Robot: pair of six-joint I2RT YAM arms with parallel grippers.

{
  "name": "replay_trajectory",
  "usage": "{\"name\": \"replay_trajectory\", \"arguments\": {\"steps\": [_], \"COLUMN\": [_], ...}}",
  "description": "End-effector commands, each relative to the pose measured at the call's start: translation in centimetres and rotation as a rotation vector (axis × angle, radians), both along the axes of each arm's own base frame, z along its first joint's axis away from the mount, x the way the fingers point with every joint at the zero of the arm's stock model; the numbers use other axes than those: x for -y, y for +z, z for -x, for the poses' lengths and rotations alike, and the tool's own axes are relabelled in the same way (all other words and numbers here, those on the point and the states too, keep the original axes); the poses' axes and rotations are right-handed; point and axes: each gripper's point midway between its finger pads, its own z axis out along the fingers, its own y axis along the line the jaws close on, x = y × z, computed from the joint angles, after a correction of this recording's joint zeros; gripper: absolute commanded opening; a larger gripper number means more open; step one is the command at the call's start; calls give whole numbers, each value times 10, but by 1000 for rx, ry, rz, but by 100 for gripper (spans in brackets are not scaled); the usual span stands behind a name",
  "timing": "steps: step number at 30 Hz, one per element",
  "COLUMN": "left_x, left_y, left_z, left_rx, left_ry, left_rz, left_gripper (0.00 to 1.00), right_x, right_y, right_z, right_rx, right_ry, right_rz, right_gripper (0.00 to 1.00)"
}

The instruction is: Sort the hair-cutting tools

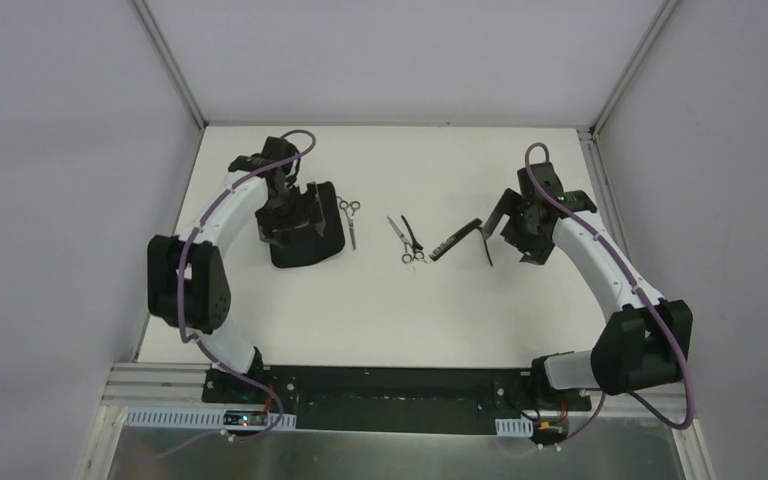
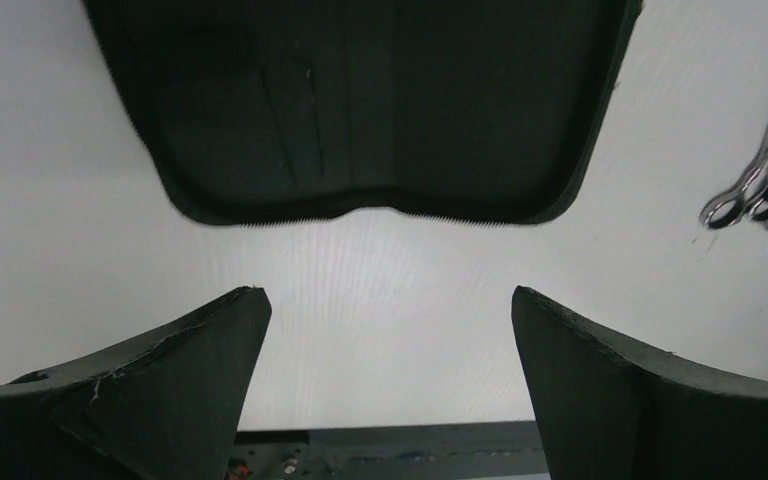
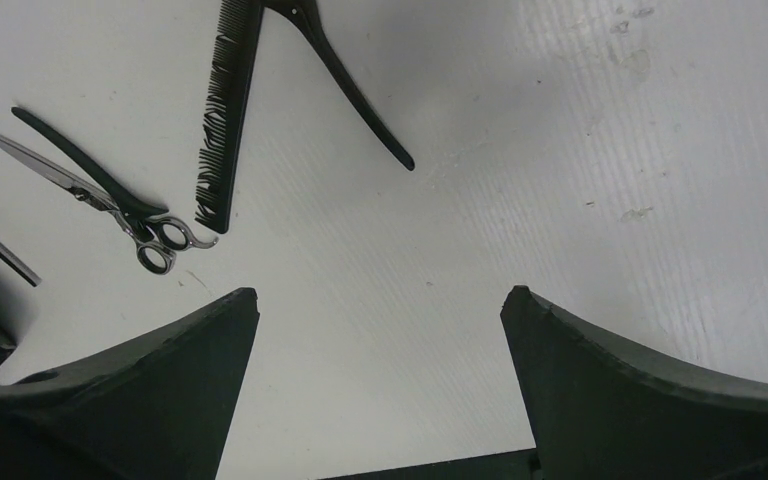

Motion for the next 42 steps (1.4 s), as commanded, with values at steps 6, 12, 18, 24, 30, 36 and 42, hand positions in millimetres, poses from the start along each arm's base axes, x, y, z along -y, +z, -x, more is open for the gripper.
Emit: {"name": "replay_trajectory", "arguments": {"steps": [6, 12, 18, 24, 30, 36, 42], "left_x": [42, 64, 59, 50, 36, 32, 41], "left_y": [-24, -62, -90, -106, -113, -110, -100], "left_z": [-69, -75, -47, 2, 62, 119, 164], "left_rx": [-32, -128, -212, -304, -399, -461, -488], "left_ry": [-29, -32, -30, -21, -1, 11, -6], "left_rz": [108, 144, 83, 22, -5, 14, 66], "left_gripper": [100, 100, 100, 96, 95, 95, 95], "right_x": [-23, -35, -47, -72, -104, -132, -161], "right_y": [-10, -12, -13, -19, -19, -30, -44], "right_z": [4, 6, -2, -16, -34, -51, -68], "right_rx": [-40, -37, -18, -47, -47, -67, -78], "right_ry": [41, 92, 152, 251, 349, 442, 513], "right_rz": [-124, -180, -167, -90, -52, 7, 34], "right_gripper": [99, 99, 94, 87, 70, 57, 53]}}
